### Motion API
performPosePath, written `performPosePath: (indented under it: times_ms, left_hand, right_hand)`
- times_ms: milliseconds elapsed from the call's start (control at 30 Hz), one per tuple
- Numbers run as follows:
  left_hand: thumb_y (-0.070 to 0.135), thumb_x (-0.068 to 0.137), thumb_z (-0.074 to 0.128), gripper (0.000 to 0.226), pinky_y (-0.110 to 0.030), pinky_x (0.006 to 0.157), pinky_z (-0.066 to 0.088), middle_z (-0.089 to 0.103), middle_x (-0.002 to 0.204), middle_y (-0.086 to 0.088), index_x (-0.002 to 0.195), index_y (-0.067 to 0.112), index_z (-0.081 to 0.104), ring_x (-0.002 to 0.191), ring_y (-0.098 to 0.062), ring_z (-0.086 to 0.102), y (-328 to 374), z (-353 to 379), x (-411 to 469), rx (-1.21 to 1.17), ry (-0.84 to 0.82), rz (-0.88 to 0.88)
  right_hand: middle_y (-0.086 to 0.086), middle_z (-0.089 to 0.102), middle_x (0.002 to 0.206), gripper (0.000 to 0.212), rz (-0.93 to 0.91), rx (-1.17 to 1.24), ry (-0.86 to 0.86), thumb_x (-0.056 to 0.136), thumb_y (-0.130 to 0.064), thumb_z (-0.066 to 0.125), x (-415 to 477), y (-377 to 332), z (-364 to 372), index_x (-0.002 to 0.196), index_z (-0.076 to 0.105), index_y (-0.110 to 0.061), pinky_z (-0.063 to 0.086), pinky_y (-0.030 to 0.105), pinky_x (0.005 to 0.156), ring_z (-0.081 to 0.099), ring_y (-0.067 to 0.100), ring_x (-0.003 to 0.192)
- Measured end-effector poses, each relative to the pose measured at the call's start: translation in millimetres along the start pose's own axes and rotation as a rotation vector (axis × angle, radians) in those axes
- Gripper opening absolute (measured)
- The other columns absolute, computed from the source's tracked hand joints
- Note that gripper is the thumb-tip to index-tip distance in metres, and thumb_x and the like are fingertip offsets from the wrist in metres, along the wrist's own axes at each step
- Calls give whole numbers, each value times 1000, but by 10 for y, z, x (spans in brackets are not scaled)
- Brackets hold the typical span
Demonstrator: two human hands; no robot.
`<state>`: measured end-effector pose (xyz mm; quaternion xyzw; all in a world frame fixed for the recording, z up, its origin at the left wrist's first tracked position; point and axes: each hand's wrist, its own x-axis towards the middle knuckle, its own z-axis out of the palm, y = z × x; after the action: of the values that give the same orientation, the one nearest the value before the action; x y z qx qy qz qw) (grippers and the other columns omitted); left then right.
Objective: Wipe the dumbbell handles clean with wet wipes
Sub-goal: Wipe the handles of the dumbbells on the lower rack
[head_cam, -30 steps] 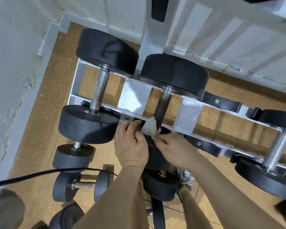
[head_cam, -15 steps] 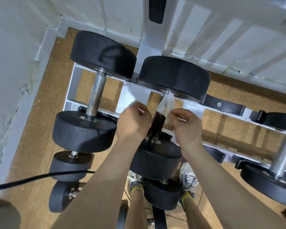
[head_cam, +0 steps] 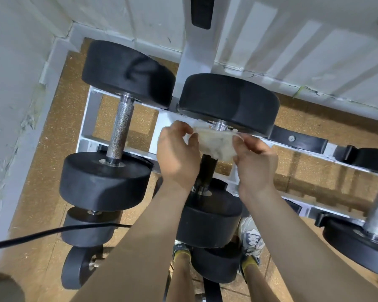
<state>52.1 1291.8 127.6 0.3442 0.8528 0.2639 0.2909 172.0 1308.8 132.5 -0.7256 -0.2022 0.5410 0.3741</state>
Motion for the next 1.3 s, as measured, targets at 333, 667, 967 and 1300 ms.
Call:
performPosePath:
  times_ms: [333, 667, 967, 1300]
  left_hand:
    - [21, 88, 70, 22, -19, 84, 47, 75, 101, -4, 108, 14, 74, 97, -17, 68, 175, 248, -52, -185, -67, 18]
    - [4, 78, 64, 13, -27, 65, 48, 61, 82, -3, 78, 12, 74, 72, -22, 61, -60, 27, -133, 240, -333, 473]
    - [-5, 78, 72, 20, -2, 72, 41, 66, 87, 2, 89, 10, 78, 80, -7, 64, -117, -24, -39, -81, -331, 348]
    - [10, 80, 75, 14, -14, 61, 44, 68, 69, 9, 73, 23, 73, 61, 1, 59, -81, -146, 2, 24, -422, 198]
  right_hand:
    - [2, 72, 107, 20, -331, -281, 112, 91, -12, 65, -118, 182, 287, 109, 73, -10, 46, 16, 96, 64, 7, 101]
    - [-12, 71, 76, 21, -413, -591, -138, 82, 1, 66, -257, 261, -122, 83, 79, -16, 49, 13, 73, 65, 5, 76]
    - [-4, 70, 88, 11, -541, -585, -57, 82, -5, 71, -181, 275, 11, 87, 78, -12, 41, 3, 77, 65, 12, 83]
    - [-9, 69, 82, 13, -418, -521, -151, 82, -5, 71, -84, 202, -65, 79, 73, -17, 50, 22, 78, 65, 12, 80]
